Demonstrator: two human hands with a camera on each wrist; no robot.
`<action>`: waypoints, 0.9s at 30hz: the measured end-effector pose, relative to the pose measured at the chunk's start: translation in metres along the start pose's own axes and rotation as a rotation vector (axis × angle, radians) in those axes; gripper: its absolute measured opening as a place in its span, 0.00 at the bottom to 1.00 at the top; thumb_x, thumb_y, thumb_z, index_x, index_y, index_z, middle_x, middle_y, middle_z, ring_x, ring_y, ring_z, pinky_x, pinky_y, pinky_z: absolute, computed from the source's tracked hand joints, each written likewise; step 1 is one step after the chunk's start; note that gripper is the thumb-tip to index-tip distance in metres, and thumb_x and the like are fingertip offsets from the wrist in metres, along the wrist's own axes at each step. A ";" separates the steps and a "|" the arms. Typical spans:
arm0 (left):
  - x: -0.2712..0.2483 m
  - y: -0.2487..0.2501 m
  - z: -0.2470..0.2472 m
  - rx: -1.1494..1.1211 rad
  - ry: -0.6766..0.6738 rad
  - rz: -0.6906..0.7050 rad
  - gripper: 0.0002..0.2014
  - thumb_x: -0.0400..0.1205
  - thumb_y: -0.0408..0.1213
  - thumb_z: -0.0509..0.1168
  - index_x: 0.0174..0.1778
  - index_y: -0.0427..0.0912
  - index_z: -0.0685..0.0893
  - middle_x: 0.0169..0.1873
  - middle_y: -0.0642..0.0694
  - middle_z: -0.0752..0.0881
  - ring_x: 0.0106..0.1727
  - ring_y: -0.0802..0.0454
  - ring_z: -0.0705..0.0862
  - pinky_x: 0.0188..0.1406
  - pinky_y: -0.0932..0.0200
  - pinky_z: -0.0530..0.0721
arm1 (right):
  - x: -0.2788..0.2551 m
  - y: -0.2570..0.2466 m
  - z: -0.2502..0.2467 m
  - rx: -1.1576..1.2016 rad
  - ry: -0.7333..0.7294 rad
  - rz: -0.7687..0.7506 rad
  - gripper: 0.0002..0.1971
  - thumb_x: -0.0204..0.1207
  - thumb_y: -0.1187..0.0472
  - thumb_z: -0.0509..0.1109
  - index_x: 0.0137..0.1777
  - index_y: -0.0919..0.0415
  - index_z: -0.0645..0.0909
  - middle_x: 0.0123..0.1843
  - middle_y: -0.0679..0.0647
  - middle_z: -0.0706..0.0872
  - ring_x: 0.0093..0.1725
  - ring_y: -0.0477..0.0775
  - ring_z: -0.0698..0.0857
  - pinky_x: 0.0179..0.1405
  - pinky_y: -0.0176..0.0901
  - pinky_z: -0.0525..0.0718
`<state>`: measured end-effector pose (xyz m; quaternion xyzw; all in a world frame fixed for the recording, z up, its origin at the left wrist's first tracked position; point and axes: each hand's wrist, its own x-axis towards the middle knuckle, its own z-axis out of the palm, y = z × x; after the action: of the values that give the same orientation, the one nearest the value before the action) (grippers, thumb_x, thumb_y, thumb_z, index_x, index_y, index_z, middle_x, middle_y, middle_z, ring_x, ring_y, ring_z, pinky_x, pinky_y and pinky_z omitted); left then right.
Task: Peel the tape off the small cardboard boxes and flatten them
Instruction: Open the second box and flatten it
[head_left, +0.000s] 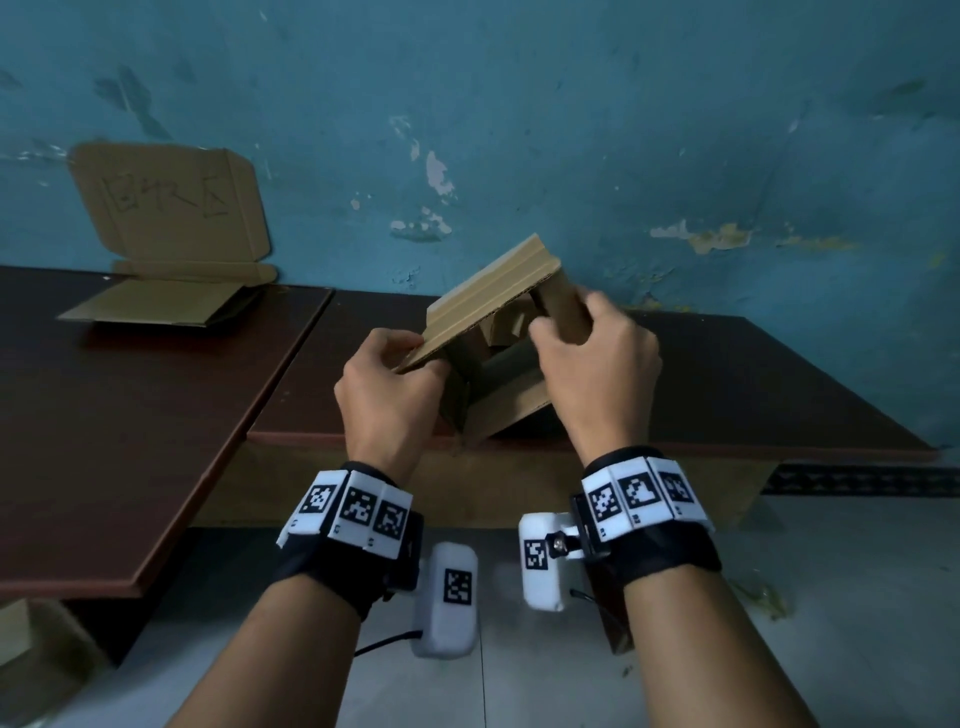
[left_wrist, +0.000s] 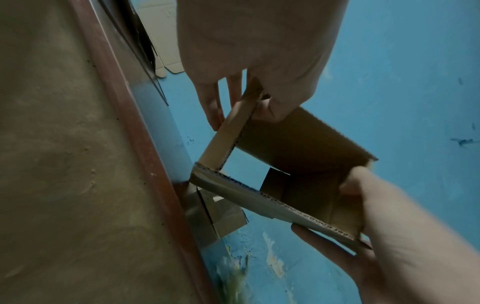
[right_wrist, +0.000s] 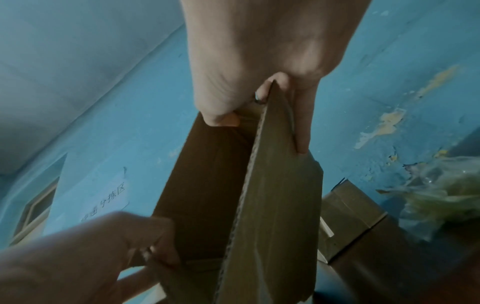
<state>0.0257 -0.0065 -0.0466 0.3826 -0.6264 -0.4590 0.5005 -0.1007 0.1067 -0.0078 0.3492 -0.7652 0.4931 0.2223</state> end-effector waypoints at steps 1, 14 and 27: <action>0.001 0.000 -0.002 -0.018 -0.005 -0.002 0.13 0.80 0.33 0.75 0.57 0.53 0.91 0.49 0.57 0.90 0.50 0.66 0.86 0.38 0.78 0.82 | 0.002 0.003 -0.002 0.040 -0.003 0.009 0.14 0.80 0.48 0.70 0.50 0.58 0.90 0.40 0.54 0.92 0.42 0.61 0.89 0.45 0.55 0.88; 0.006 -0.004 -0.004 -0.212 -0.013 0.006 0.08 0.86 0.39 0.73 0.54 0.58 0.94 0.47 0.59 0.93 0.54 0.64 0.89 0.54 0.60 0.85 | 0.005 0.004 -0.012 0.512 -0.053 0.100 0.09 0.87 0.48 0.75 0.61 0.48 0.91 0.48 0.33 0.92 0.52 0.30 0.89 0.51 0.30 0.86; 0.001 0.011 -0.003 -0.607 -0.333 -0.050 0.06 0.82 0.47 0.69 0.52 0.51 0.83 0.54 0.40 0.83 0.57 0.37 0.85 0.57 0.31 0.82 | 0.004 -0.001 -0.004 0.746 -0.245 0.091 0.36 0.85 0.35 0.53 0.91 0.46 0.66 0.88 0.39 0.70 0.71 0.12 0.69 0.63 0.09 0.66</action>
<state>0.0285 -0.0052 -0.0349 0.1514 -0.5247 -0.6928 0.4709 -0.1021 0.1085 -0.0030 0.4280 -0.5689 0.7013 -0.0349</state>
